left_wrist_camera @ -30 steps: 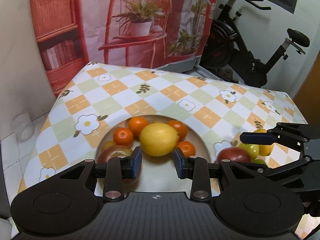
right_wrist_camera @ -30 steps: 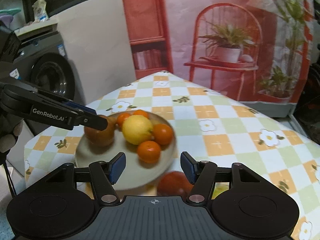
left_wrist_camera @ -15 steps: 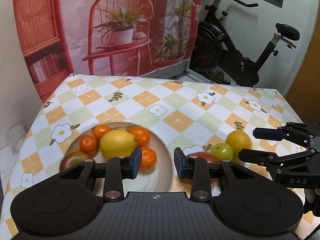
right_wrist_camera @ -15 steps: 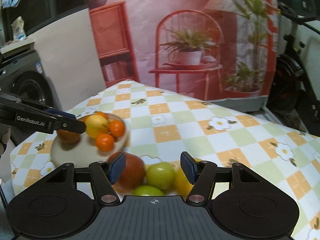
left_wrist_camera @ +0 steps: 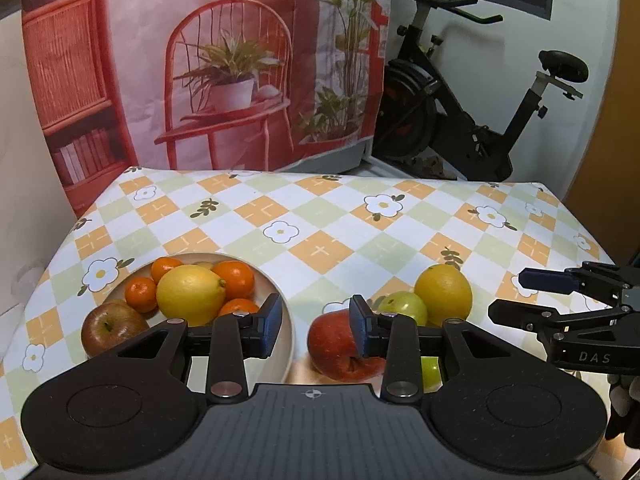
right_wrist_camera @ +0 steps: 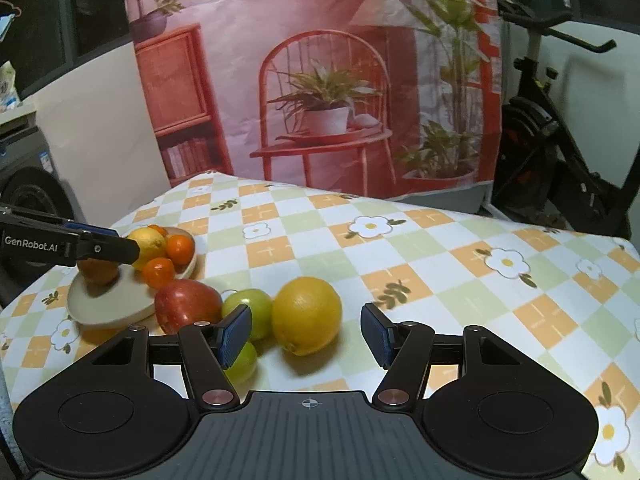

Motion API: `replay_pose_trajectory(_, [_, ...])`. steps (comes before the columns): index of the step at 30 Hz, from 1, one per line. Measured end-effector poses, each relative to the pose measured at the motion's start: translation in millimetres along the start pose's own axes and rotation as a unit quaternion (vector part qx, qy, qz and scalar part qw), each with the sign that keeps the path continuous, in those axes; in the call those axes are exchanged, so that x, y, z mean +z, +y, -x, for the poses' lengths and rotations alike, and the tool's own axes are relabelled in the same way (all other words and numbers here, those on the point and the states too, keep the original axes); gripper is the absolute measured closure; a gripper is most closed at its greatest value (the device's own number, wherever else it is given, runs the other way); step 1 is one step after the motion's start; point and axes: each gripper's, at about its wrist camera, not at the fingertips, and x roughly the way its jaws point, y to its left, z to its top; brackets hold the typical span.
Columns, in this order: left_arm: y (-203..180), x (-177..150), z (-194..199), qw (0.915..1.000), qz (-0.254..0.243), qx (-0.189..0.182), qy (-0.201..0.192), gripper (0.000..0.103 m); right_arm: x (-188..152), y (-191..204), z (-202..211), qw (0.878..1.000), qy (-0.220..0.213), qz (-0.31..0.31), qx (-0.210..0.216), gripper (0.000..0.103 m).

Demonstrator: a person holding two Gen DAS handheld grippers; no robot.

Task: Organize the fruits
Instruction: 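Move both open grippers back to the green apples on the table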

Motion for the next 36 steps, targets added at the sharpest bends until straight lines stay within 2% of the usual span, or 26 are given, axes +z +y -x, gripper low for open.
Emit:
replay_pose_trajectory(6, [-11,-15,3,1.0,-0.001,0.007,-0.005,0.064,-16,4,-1,1.0,-0.008,-0.013,0.004,0.047])
replay_pose_trajectory(13, [-10,-34,11,0.9992,0.0,0.035,-0.021,0.063,-31,23,-4,1.0,-0.023,0.012,0.002,0.047])
replay_pose_trajectory(15, [-7,-35,12,0.9988,0.005,0.043,-0.025,0.058,-32,24,-5,1.0,-0.028,0.013,-0.003,0.047])
replay_pose_trajectory(20, [-5,-33,18,0.9978,0.014,0.051,-0.04,0.057,-30,19,-5,0.999,-0.037,0.01,-0.01,0.047])
replay_pose_trajectory(26, [-10,-39,17,0.9981,0.011,0.048,-0.038,0.057,-33,24,-7,0.999,-0.035,0.001,0.011,0.047])
replay_pose_trajectory(36, [-5,-45,16,0.9977,0.018,0.057,-0.033,0.057,-38,49,-31,0.999,-0.006,0.022,0.045,0.047])
